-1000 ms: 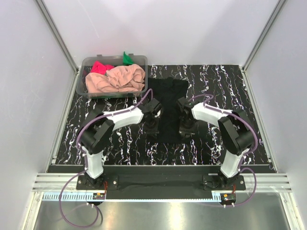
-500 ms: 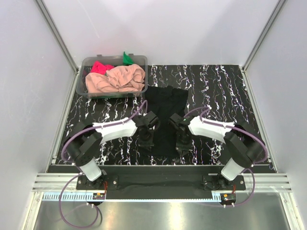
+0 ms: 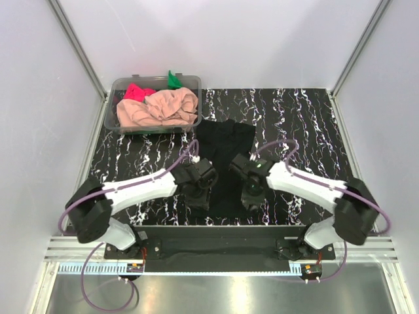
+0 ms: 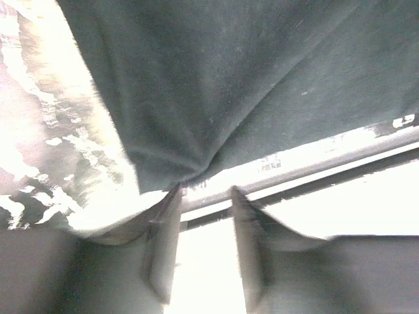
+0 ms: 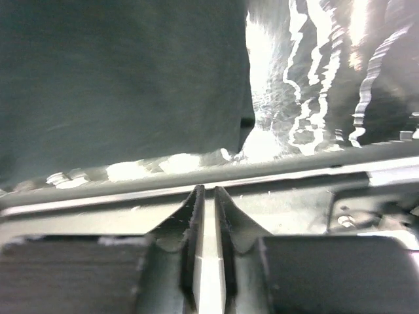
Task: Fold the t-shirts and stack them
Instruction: Fold the tshirt
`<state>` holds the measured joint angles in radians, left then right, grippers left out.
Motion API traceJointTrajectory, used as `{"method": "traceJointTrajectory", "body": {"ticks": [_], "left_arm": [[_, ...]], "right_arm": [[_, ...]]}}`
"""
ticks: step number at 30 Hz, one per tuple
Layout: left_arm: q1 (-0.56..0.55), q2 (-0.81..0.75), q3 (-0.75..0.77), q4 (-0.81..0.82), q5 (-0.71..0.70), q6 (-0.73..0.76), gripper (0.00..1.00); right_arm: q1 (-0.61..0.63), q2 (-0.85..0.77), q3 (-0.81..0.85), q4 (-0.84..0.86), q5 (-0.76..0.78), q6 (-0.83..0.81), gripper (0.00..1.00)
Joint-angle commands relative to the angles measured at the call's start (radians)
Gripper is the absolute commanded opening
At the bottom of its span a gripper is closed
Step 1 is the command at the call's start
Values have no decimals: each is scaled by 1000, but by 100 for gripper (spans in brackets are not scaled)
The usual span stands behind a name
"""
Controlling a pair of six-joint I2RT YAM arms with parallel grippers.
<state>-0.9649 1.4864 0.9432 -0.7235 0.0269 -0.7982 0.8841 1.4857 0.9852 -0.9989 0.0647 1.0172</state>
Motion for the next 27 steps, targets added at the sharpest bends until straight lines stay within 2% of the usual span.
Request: {"method": "traceJointTrajectory", "body": {"ticks": [1, 2, 6, 9, 13, 16, 17, 18, 20, 21, 22, 25, 27], "left_arm": [[3, -113, 127, -77, -131, 11, 45], [6, -127, 184, -111, -140, 13, 46], [11, -213, 264, -165, -197, 17, 45], [9, -251, 234, -159, -208, 30, 43], [23, -220, 188, -148, -157, 70, 41], [40, -186, 200, -91, -101, 74, 43], [49, -180, 197, -67, -91, 67, 56], [66, -178, 184, -26, -34, 60, 61], [144, -163, 146, 105, 68, 18, 61], [169, -152, 141, 136, 118, -5, 61], [202, -138, 172, 156, 117, -7, 61], [219, -52, 279, 93, 36, 56, 61], [267, 37, 356, 70, 83, 47, 61]], "right_arm": [[9, -148, 219, -134, 208, 6, 19], [9, -180, 306, -159, 257, 0, 18], [9, -243, 454, -270, 337, 12, 17], [9, -283, 367, -277, 294, 55, 12], [18, -295, 198, -151, 225, 75, 11], [18, -280, 211, -103, 256, 11, 16], [18, -271, 251, -86, 265, -53, 18], [3, -263, 269, -63, 273, -89, 19], [-42, -217, 332, -64, 242, -187, 21], [-130, -199, 349, -57, 207, -219, 21], [-181, -174, 362, -46, 99, -251, 21], [-296, -151, 382, 57, 33, -418, 24], [-322, -99, 386, 77, 52, -477, 25]]}}
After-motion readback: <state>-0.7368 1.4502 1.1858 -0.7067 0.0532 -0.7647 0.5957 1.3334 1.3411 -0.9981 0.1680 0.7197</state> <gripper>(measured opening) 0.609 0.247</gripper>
